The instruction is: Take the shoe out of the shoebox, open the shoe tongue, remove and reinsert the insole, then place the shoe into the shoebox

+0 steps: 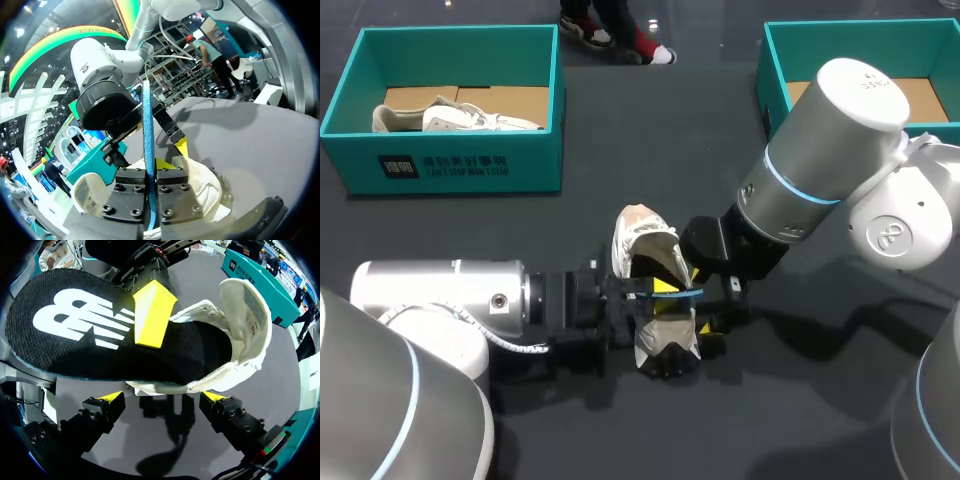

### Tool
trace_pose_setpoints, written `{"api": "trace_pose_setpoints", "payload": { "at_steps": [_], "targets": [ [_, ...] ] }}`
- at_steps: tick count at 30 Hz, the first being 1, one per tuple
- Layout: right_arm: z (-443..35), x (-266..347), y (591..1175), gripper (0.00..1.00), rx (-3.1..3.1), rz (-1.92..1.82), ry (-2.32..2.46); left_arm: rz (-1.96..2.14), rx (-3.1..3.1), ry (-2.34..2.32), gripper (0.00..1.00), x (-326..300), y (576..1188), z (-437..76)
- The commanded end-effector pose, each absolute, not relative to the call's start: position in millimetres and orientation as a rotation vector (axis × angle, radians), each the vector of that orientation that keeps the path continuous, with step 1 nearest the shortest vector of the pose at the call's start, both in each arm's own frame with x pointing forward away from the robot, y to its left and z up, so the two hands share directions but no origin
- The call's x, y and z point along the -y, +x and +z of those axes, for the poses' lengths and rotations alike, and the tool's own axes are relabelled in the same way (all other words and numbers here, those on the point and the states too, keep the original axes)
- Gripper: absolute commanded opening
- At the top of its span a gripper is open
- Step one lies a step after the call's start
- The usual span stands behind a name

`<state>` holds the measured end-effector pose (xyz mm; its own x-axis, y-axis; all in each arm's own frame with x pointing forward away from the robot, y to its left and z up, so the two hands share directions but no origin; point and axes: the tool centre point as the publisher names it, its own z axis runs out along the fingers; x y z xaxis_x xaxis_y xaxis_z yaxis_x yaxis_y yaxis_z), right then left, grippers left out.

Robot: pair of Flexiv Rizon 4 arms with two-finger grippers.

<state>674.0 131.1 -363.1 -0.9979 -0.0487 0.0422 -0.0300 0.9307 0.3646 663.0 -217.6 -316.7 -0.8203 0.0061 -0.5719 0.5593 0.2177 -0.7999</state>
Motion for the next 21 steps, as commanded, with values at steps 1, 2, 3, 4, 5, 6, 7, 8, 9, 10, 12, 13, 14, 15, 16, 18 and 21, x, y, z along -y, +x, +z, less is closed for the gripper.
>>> {"api": "trace_pose_setpoints", "payload": {
  "at_steps": [1,2,3,4,5,6,7,8,9,10,12,13,14,15,16,18,21],
  "targets": [
    [-364.7,-131.9,673.2,1.00,3.039,-0.573,0.062,-1.607,-2.039,0.523,0.00,222.7,667.5,-321.9],
    [-364.7,-131.9,673.2,1.00,3.039,-0.573,0.062,-1.606,-2.036,0.528,0.00,223.0,669.2,-324.1],
    [-364.7,-131.9,673.2,1.00,3.039,-0.573,0.062,-1.605,-2.028,0.540,0.00,223.1,670.6,-326.5],
    [-364.7,-131.9,673.2,1.00,3.039,-0.573,0.062,-1.596,-2.022,0.549,0.00,223.2,671.5,-328.5],
    [-364.7,-131.9,673.2,1.00,3.039,-0.573,0.062,-1.595,-2.010,0.565,0.00,223.3,672.0,-329.7],
    [-364.7,-131.9,673.2,1.00,3.039,-0.573,0.062,-1.589,-2.000,0.574,0.00,223.3,672.1,-330.8],
    [-364.7,-131.9,673.2,1.00,3.039,-0.573,0.062,-1.588,-1.995,0.587,0.00,223.4,671.9,-331.9],
    [-364.7,-131.9,673.2,1.00,3.039,-0.573,0.062,-1.577,-1.989,0.594,0.00,223.4,672.1,-333.0],
    [-364.7,-131.9,673.2,1.00,3.039,-0.573,0.062,-1.574,-1.985,0.603,0.00,223.6,672.3,-334.3],
    [-364.7,-131.9,673.2,1.00,3.039,-0.573,0.062,-1.574,-1.988,0.611,0.00,223.7,672.8,-335.9],
    [-364.7,-131.9,673.2,1.00,3.039,-0.573,0.062,-1.554,-1.995,0.622,0.00,223.9,673.7,-339.5],
    [-364.7,-131.9,673.2,1.00,3.039,-0.573,0.062,-1.544,-2.004,0.617,0.00,223.9,674.6,-340.3],
    [-364.7,-131.9,673.2,1.00,3.039,-0.573,0.062,-1.524,-2.011,0.606,0.00,223.7,675.9,-341.3],
    [-364.7,-131.9,673.2,1.00,3.039,-0.573,0.062,-1.517,-2.017,0.601,0.00,223.8,677.1,-342.7],
    [-364.7,-131.9,673.2,1.00,3.039,-0.573,0.062,-1.506,-2.019,0.596,0.00,223.6,678.6,-343.7],
    [-364.7,-131.9,673.2,1.00,3.039,-0.573,0.062,-1.489,-2.024,0.591,0.00,223.1,681.9,-345.5],
    [-364.7,-131.9,673.2,1.00,3.039,-0.573,0.062,-1.462,-2.034,0.579,0.00,222.4,685.9,-347.8]
  ]
}}
